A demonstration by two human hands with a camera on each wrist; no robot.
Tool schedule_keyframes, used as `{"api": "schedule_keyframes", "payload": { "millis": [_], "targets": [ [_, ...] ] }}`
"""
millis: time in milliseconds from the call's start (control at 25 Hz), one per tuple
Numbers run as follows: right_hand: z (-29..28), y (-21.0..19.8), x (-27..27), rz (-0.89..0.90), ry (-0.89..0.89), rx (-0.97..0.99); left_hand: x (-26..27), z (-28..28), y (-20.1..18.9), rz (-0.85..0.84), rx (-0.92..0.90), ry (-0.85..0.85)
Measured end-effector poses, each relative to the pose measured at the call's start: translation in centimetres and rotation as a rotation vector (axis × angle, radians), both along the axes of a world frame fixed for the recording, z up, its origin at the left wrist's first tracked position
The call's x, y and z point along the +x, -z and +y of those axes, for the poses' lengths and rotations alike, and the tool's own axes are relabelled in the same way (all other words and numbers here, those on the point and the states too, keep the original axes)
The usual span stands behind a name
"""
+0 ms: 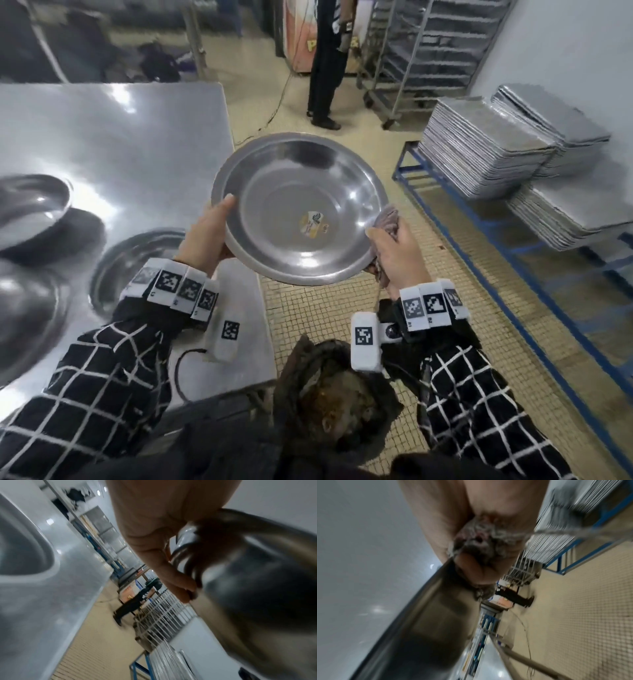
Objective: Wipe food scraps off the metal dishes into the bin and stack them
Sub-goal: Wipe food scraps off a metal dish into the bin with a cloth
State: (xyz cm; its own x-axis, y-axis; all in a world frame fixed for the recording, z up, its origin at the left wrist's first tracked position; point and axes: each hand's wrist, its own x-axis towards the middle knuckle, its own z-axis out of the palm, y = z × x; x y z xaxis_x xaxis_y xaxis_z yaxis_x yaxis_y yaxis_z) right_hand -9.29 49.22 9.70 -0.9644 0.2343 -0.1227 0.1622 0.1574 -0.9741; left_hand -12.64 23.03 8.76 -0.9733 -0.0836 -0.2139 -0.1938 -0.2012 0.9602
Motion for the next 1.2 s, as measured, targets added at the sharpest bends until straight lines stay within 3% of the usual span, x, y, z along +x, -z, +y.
{"api": "schedule_keyframes", "payload": {
  "millis": [200, 360, 560, 720, 960, 1200],
  "targets": [
    [-9.9, 1.7, -2.9, 0.011, -0.156, -0.015, 2.7, -7.9, 0.2, 0.052, -0.181, -0.351],
    [-17.5, 2.1, -5.0, -0.035, -0.240, -0.023, 3.3, -12.7, -0.6, 0.144, -0.416, -0.496],
    [-23.4, 3.1, -8.8, -0.100, -0.245, 0.098, 0.3, -19.0, 0.2, 0.068, -0.568, -0.438],
    [-26.1, 3.4, -13.4, -0.166, -0.227, 0.208, -3.3, -22.7, 1.3, -0.094, -0.410, -0.295],
    [-28.1, 4.4, -19.9, -0.284, -0.315, 0.464, -8.2, -26.2, 3.4, -0.321, -0.341, -0.128],
    [-28.7, 5.2, -22.6, -0.383, -0.435, 0.669, -10.5, -26.8, 5.5, -0.392, -0.510, -0.028]
  ]
}}
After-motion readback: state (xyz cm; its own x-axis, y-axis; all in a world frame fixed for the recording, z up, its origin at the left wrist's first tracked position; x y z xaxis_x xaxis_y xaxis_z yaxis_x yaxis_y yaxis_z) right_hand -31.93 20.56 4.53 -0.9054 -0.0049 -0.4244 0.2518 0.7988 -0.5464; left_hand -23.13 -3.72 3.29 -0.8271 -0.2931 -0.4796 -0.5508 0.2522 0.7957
